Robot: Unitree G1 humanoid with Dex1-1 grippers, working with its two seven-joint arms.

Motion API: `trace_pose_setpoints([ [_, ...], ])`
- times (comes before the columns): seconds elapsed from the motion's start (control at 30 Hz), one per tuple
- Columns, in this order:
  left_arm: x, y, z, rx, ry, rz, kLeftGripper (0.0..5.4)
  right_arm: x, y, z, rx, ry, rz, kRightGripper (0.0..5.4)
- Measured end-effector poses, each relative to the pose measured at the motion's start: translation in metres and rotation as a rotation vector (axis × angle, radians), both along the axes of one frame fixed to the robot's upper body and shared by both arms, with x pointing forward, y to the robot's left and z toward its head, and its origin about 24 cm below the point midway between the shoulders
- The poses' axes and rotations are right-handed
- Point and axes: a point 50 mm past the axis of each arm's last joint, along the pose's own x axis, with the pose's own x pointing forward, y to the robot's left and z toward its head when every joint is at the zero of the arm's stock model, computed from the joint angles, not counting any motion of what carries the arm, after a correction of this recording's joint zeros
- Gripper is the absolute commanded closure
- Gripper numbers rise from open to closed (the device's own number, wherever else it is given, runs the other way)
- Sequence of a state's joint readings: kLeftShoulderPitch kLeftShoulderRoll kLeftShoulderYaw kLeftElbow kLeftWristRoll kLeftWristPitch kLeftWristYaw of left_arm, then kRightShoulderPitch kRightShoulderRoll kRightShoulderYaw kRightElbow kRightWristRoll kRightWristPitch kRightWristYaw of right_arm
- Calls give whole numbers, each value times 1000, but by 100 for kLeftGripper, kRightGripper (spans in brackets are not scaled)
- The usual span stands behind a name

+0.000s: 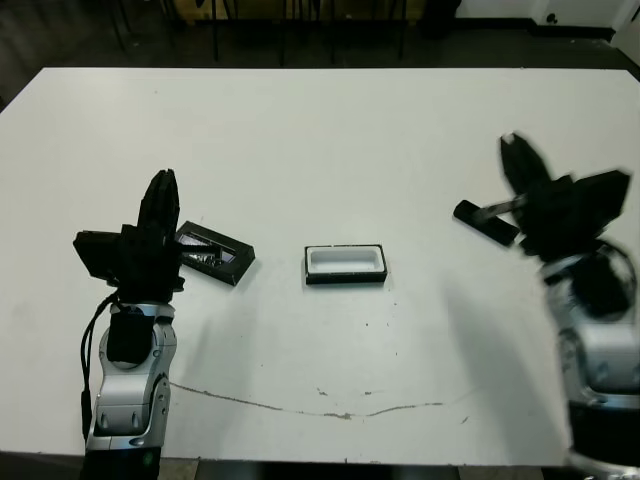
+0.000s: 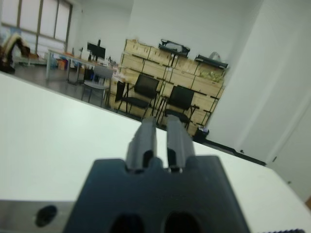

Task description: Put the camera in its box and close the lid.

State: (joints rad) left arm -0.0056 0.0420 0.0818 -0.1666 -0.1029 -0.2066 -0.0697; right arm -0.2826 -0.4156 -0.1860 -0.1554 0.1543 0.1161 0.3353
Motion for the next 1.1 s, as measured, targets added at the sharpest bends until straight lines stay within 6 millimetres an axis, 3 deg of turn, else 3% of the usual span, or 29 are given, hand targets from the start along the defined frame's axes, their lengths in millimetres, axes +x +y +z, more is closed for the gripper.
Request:
trace_pose_setpoints([
  [0.17,0,0,0,-1,0,0,540,10,-25,18,-67,106,32,412],
  [0.43,0,0,0,-1,1,-2,540,31,-40,17,-140,245,173,275],
  [0.93,-1,1,-1,1,5,3,540,46,-59,-6,-137,415,313,13],
  [1.1,-2,1,-2,5,9,5,540,49,-62,-11,-83,475,315,1],
])
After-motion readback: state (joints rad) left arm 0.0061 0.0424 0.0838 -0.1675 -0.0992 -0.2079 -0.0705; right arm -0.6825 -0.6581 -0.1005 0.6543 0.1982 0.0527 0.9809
